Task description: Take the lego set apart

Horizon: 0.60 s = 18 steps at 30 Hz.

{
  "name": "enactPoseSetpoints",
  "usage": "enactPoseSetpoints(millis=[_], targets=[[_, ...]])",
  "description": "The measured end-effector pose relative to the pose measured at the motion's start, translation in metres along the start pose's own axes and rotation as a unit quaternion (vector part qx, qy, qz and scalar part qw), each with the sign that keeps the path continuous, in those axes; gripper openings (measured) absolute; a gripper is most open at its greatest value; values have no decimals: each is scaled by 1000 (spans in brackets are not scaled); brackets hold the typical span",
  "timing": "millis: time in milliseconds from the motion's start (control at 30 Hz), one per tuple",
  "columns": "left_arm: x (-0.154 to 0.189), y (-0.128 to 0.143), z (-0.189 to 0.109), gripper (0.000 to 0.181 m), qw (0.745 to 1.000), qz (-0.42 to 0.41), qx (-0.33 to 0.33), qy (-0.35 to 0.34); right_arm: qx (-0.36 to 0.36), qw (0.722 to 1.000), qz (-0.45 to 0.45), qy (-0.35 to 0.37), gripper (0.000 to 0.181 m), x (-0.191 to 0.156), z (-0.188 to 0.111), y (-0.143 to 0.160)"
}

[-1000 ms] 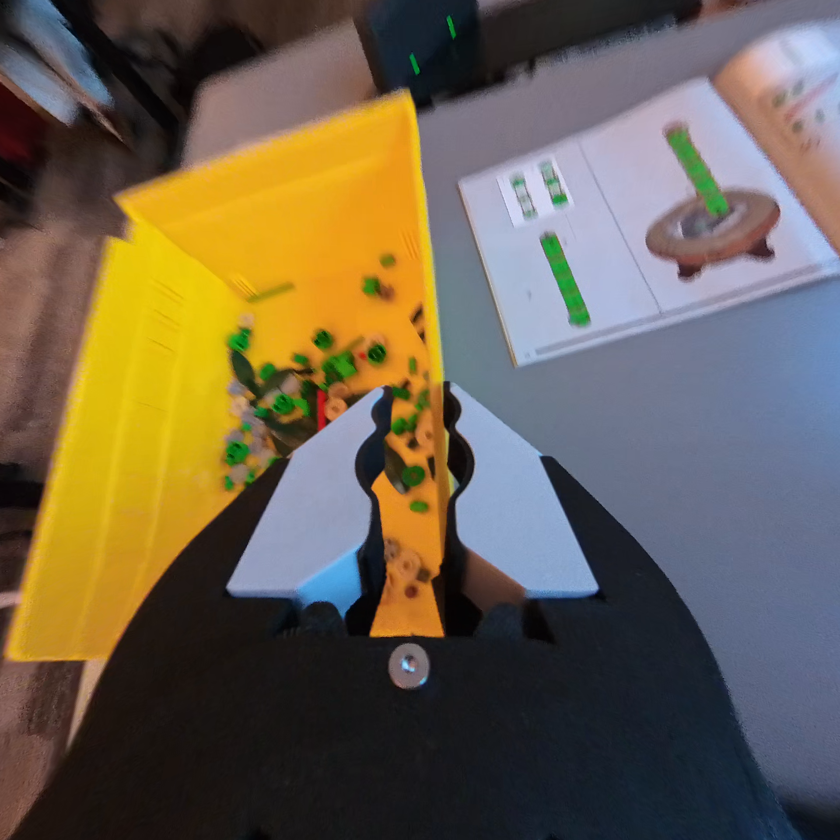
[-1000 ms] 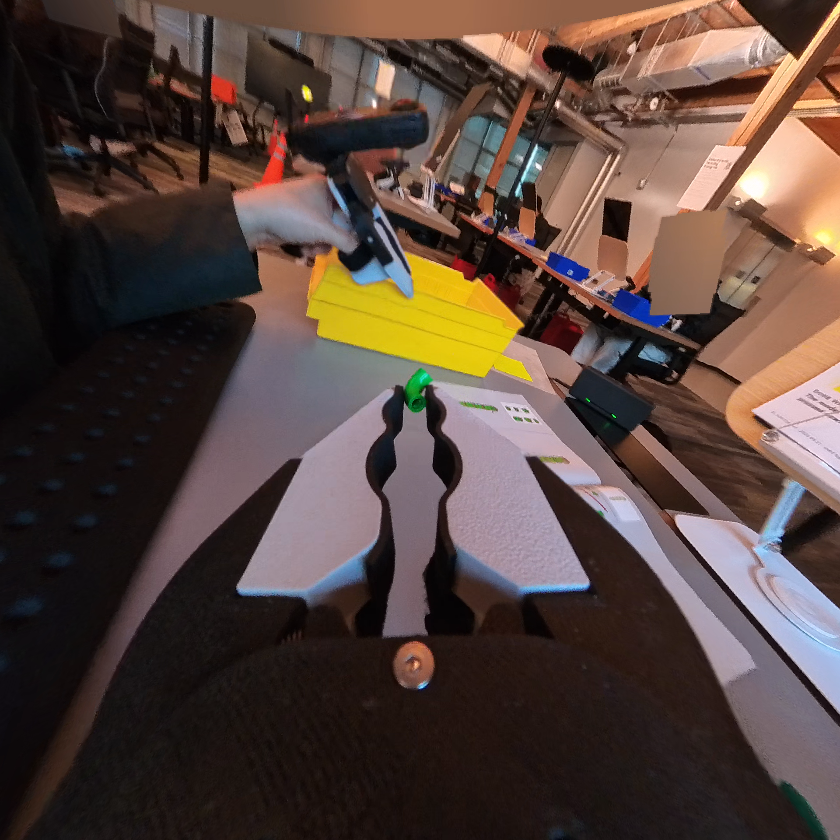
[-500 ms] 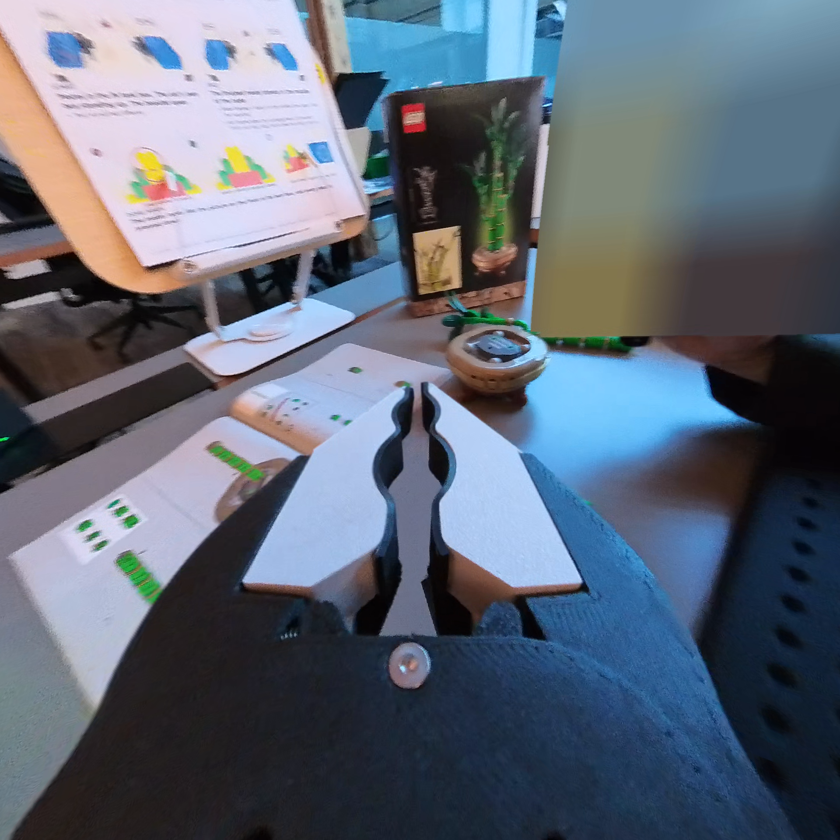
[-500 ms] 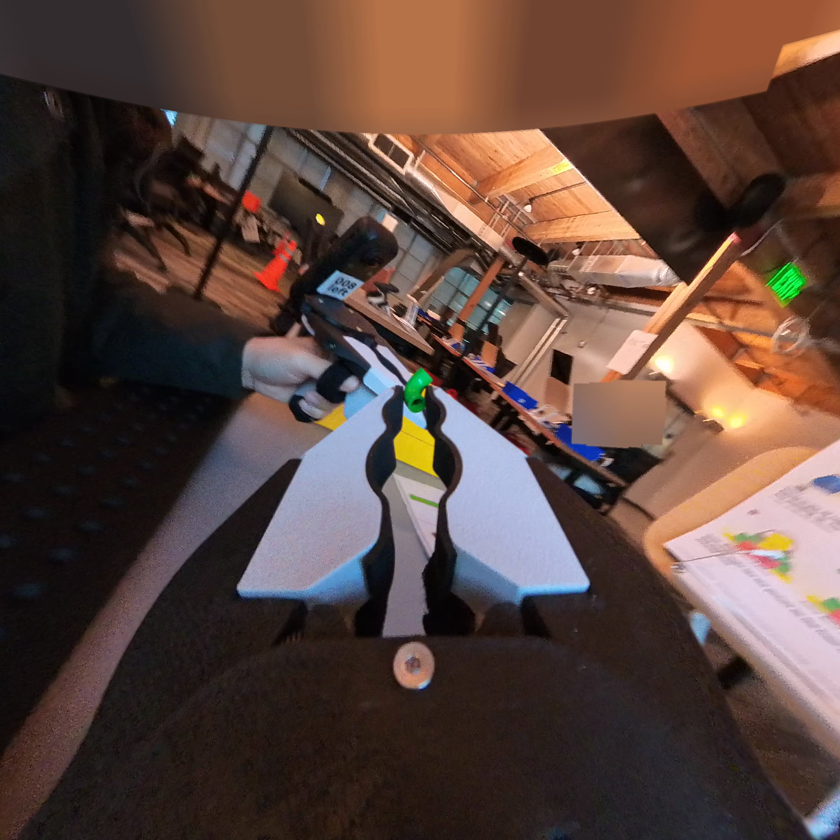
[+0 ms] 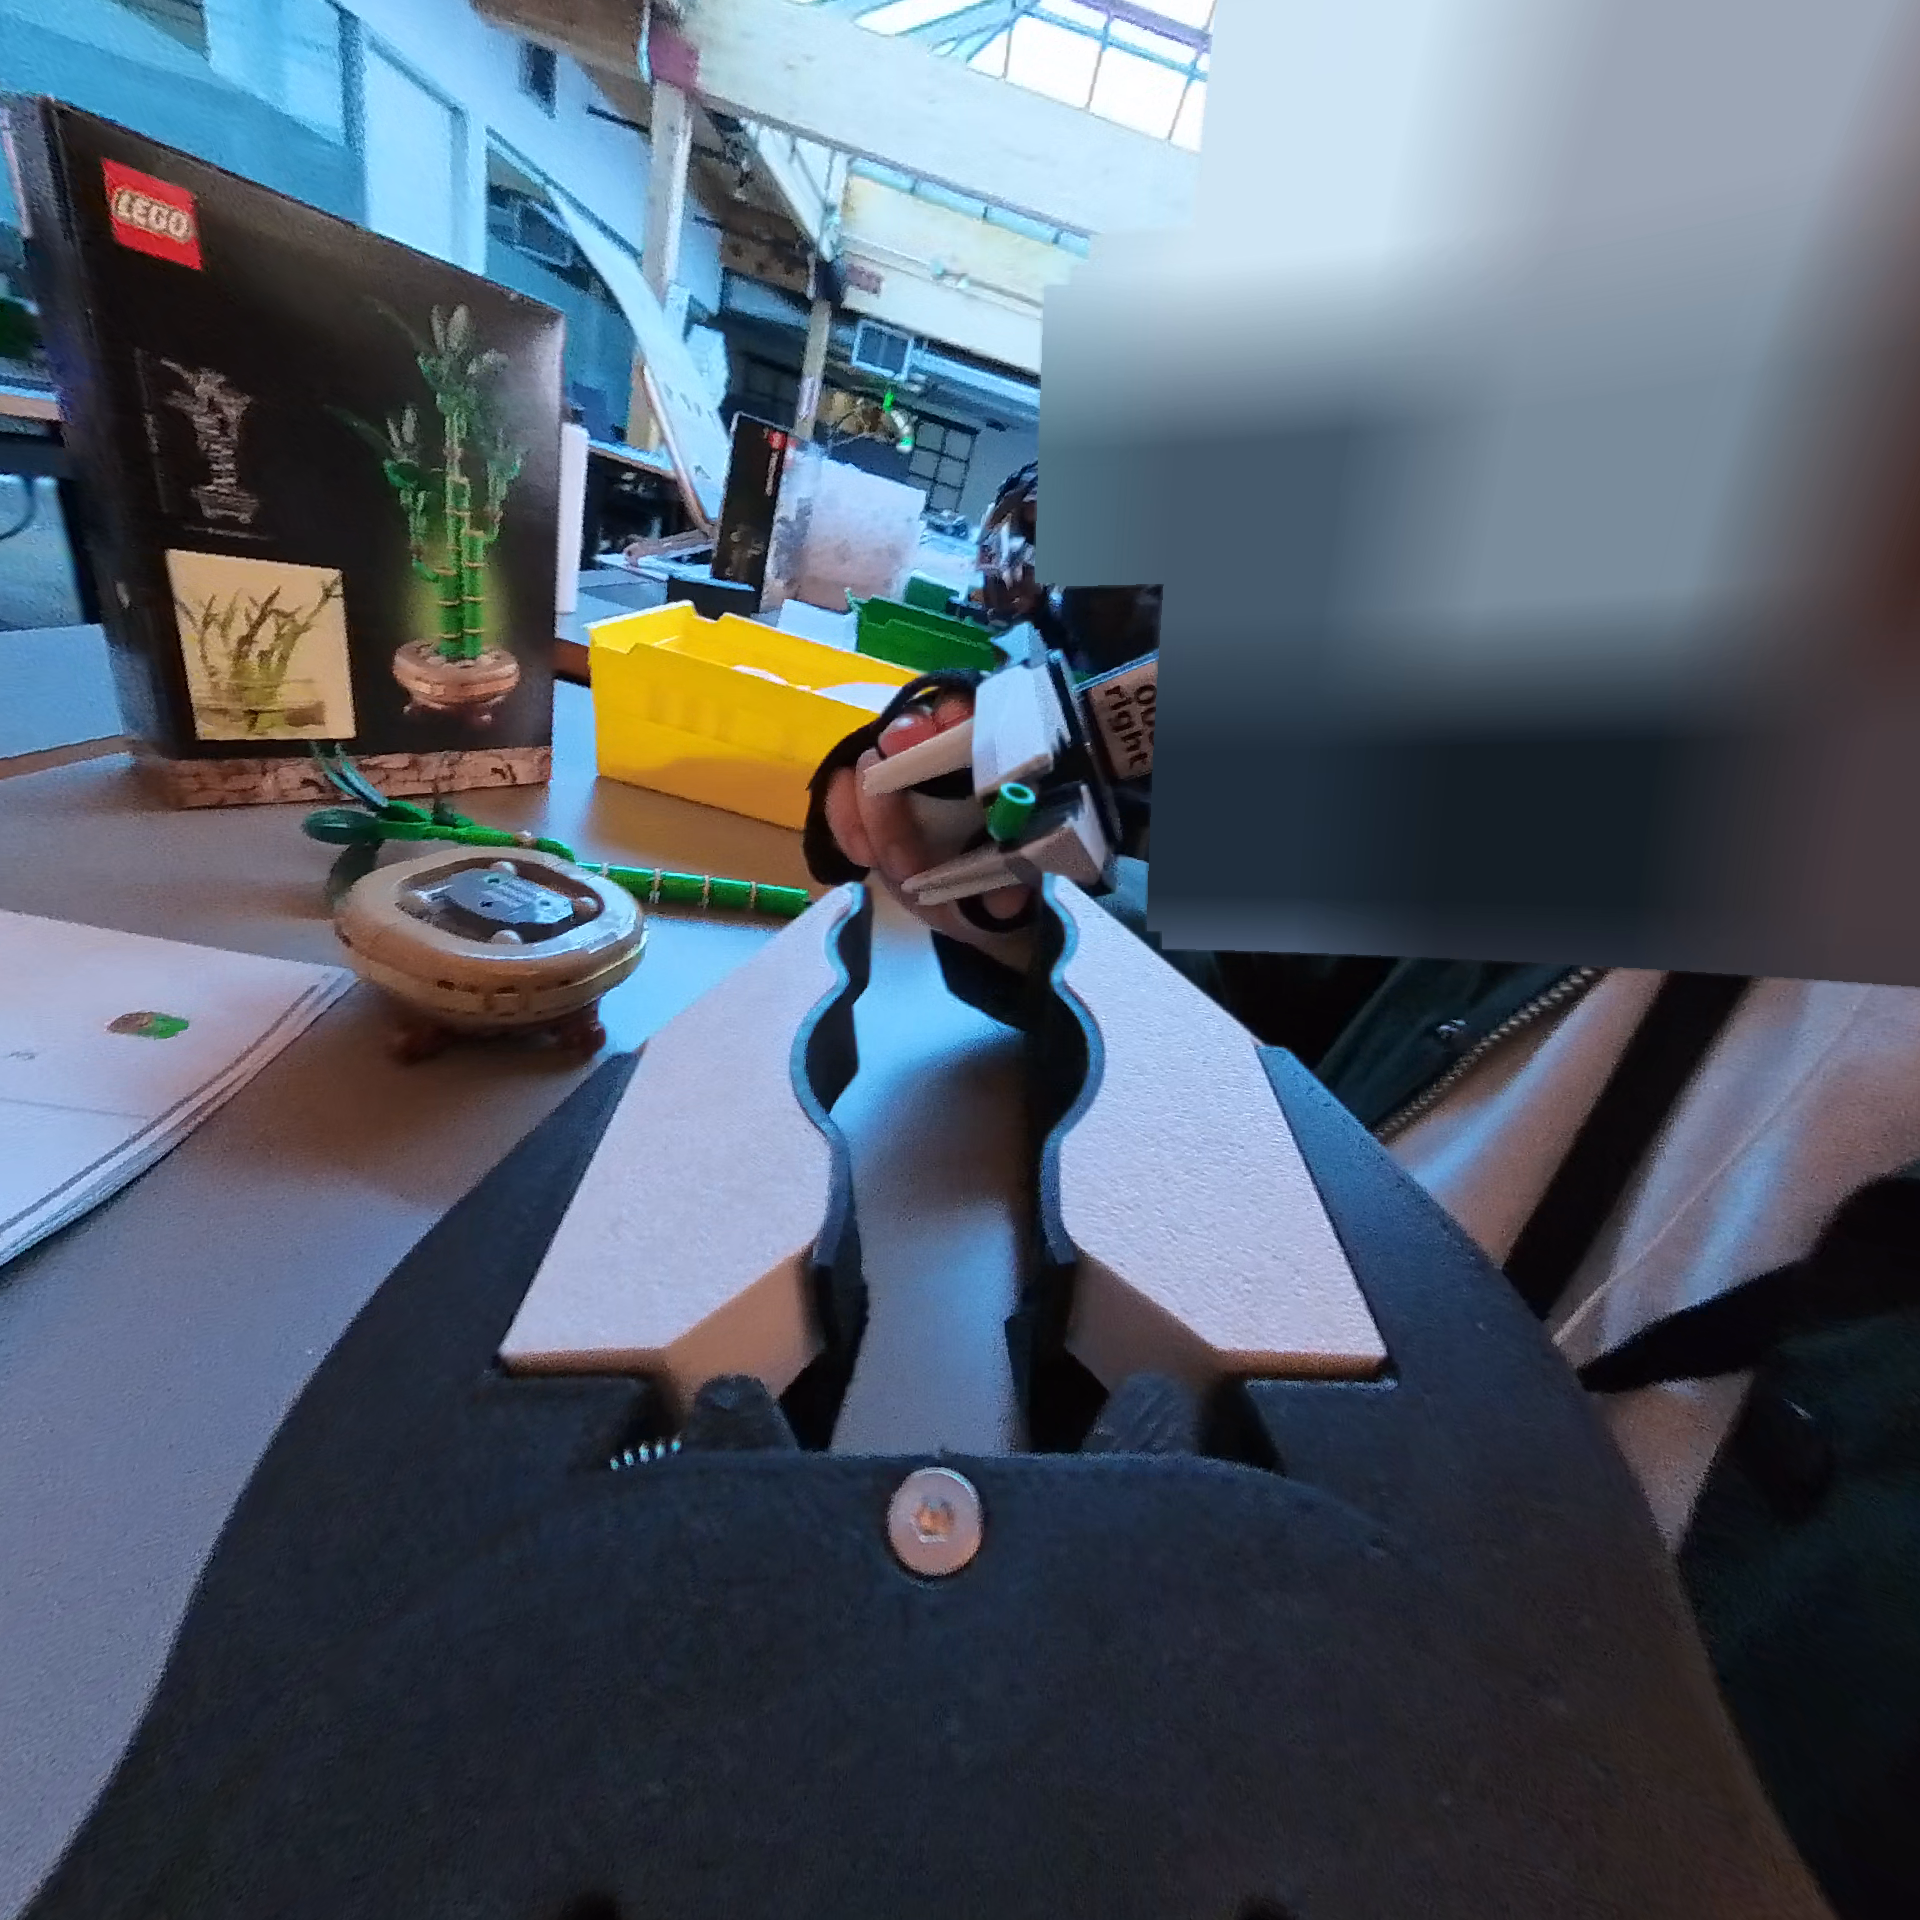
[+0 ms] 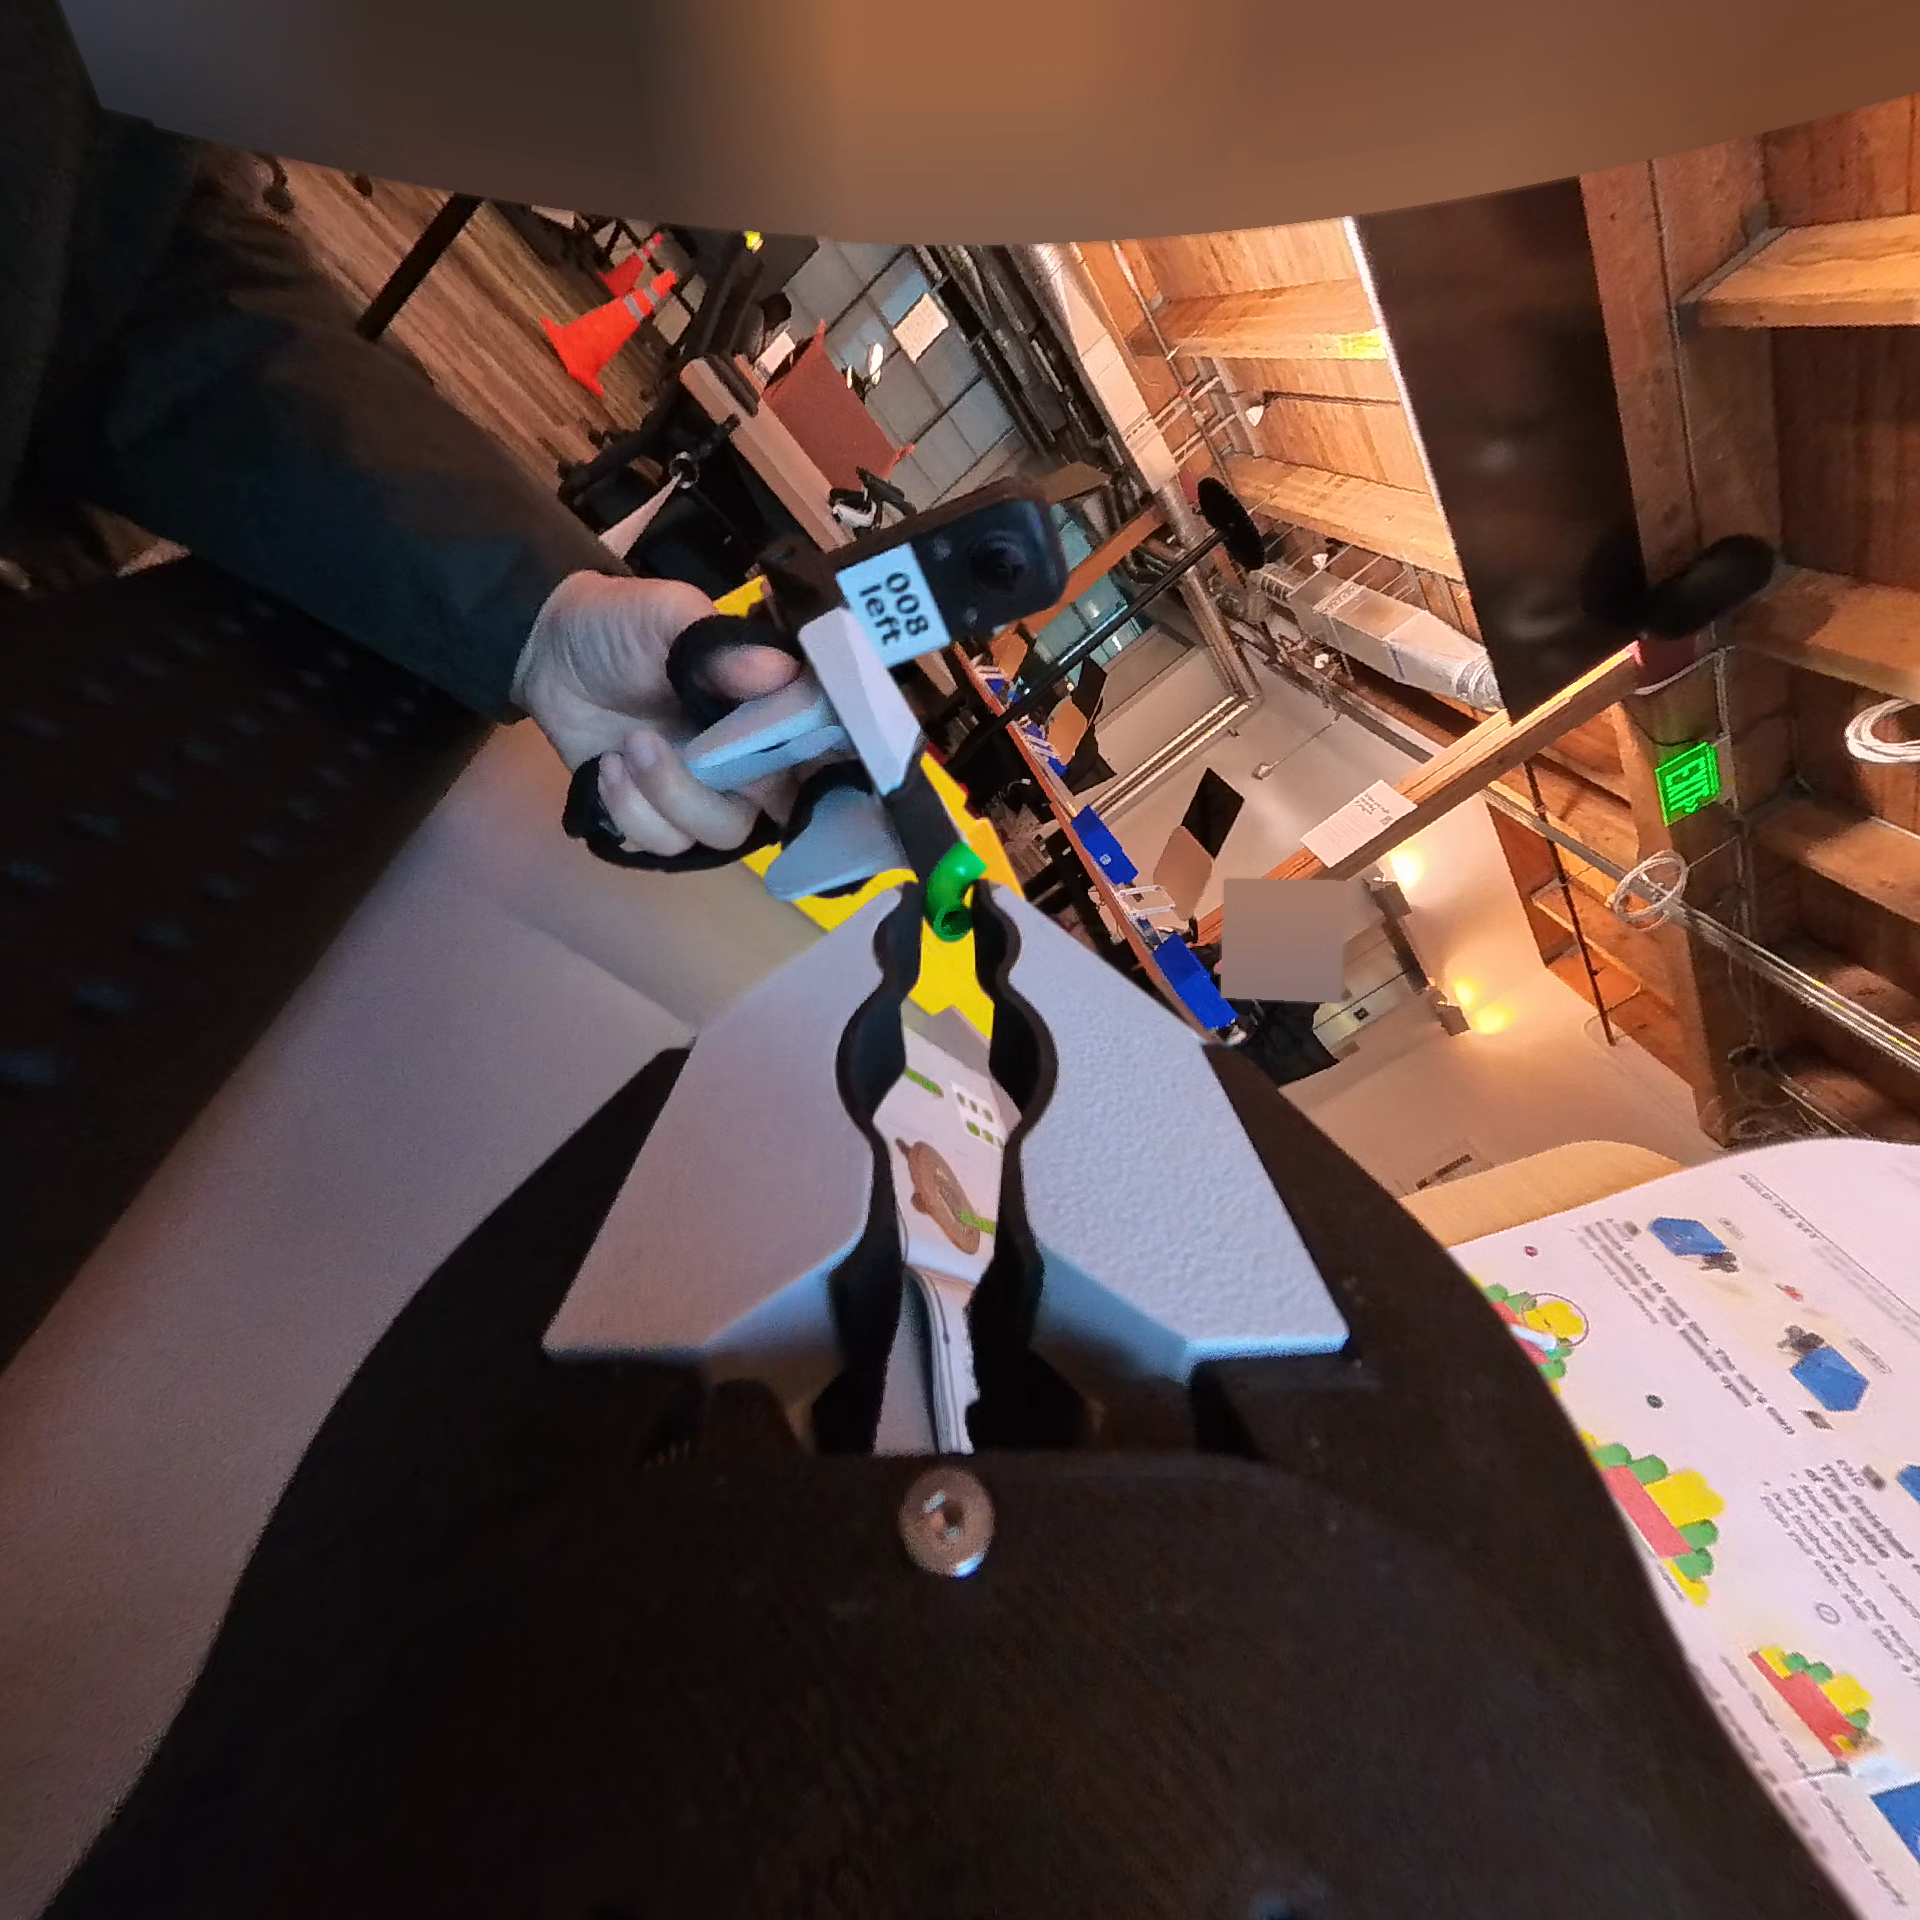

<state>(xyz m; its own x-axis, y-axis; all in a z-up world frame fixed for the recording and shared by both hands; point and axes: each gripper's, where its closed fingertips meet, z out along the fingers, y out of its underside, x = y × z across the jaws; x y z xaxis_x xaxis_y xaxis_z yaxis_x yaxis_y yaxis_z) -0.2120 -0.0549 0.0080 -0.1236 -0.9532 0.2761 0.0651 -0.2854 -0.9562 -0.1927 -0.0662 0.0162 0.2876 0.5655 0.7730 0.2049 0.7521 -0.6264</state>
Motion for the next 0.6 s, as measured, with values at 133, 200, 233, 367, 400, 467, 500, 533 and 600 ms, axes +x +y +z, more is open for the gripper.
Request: enactPoseSetpoints(millis=[133, 200, 233, 367, 400, 467, 500, 533, 600], targets=[[-4, 18, 13, 31, 998, 21, -46, -26, -40, 999, -11, -30, 8, -14, 7, 15], [-3, 23, 15, 24, 998, 21, -56, -25, -62, 997, -9, -44, 8, -20, 10, 25], [-4, 25, 15, 20, 998, 18, -61, -27, -70, 996, -6, -53, 8, -23, 11, 29], [-10, 30, 13, 5, 997, -7, -73, -31, -78, 994, 11, -74, 8, -31, 13, 33], [-12, 31, 13, 5, 996, -15, -77, -31, -82, 994, 14, -77, 8, -32, 13, 35], [-16, 33, 12, 6, 996, -27, -82, -37, -93, 992, 20, -78, 8, -33, 14, 40], [-17, 34, 12, 6, 995, -32, -83, -36, -96, 992, 21, -80, 8, -33, 14, 41], [-17, 35, 11, 6, 995, -40, -83, -34, -98, 992, 21, -80, 8, -34, 15, 42], [-18, 35, 11, 6, 995, -61, -79, -26, -99, 992, 22, -81, 8, -34, 15, 42]])
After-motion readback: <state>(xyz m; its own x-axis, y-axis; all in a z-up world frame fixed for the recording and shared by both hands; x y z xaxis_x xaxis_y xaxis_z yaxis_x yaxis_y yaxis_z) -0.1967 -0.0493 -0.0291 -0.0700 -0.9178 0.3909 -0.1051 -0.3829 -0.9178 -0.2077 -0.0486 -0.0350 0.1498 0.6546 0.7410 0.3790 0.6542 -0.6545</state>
